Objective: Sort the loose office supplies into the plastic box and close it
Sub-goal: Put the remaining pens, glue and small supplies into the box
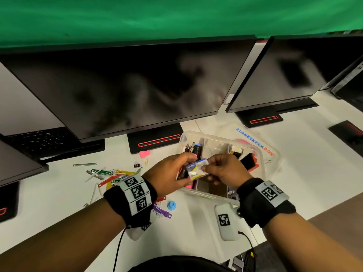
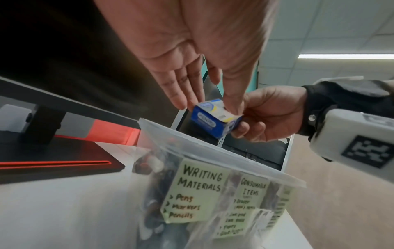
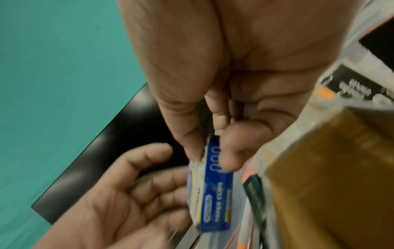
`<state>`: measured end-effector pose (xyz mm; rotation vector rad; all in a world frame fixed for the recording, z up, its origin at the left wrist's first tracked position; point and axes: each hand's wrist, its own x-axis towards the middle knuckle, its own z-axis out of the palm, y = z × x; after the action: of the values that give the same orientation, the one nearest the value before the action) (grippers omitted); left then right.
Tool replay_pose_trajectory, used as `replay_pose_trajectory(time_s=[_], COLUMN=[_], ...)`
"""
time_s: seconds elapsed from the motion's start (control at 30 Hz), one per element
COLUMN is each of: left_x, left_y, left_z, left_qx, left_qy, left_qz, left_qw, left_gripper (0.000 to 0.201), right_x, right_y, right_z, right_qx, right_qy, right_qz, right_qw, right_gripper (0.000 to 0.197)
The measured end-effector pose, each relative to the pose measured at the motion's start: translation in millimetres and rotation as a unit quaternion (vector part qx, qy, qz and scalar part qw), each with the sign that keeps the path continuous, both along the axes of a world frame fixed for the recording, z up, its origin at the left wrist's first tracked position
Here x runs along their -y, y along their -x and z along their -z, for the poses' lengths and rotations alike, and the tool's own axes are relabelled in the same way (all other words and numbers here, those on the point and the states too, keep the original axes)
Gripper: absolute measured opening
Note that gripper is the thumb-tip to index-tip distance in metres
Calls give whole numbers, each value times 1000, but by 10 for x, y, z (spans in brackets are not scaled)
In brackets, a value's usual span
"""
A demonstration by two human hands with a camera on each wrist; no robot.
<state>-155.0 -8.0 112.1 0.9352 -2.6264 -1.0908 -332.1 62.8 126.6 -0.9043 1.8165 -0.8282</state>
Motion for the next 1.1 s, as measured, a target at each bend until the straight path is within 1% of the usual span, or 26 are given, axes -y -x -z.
replay_pose_trajectory(time_s=[0.03,0.1,0.17,0.2,0.23,0.3,0.33,0.43,0.53,0.7,0.77,0.9,0.97,1.0,1.1], left_x=[23,74,92,84,71,37,25,7,3,0,-2,-7,-13,-17,-27], left_y=[-18,-69,-118,-131,-133,-117,-108,-84,-70,-78,-89,-89,-88,-90,-100], left_z=[21,67,98,110,116,122,123,129,137,159,173,186,190,190,197], left_qx=[29,91,132,141,147,155,156,153,146,133,132,135,134,134,135], left_qy=[22,64,70,65,61,55,52,40,26,5,3,0,-1,-2,-5], left_qz=[13,58,91,95,93,79,70,51,36,25,22,21,22,22,27], left_qw=[999,992,985,983,983,983,984,986,988,991,991,991,991,991,991], left_gripper=[55,43,30,26,24,24,23,22,21,19,19,19,19,20,20], right_x=[-9,-34,-53,-51,-46,-31,-13,82,215,319,344,342,335,334,331], right_y=[108,384,656,769,854,944,954,923,879,813,798,795,775,770,739], right_z=[-19,-68,-105,-100,-83,-15,30,140,171,179,189,231,237,243,211], right_qx=[-30,-90,-156,-200,-245,-331,-364,-413,-463,-450,-455,-447,-451,-450,-456], right_qy=[14,50,72,69,54,-4,-36,-118,-167,-220,-236,-260,-270,-270,-247], right_qz=[22,79,116,116,106,58,27,-43,-91,-118,-129,-146,-178,-180,-148], right_qw=[999,992,978,970,962,942,930,902,866,857,849,844,832,832,842], right_gripper=[10,16,19,18,15,8,11,17,21,24,25,30,25,21,11])
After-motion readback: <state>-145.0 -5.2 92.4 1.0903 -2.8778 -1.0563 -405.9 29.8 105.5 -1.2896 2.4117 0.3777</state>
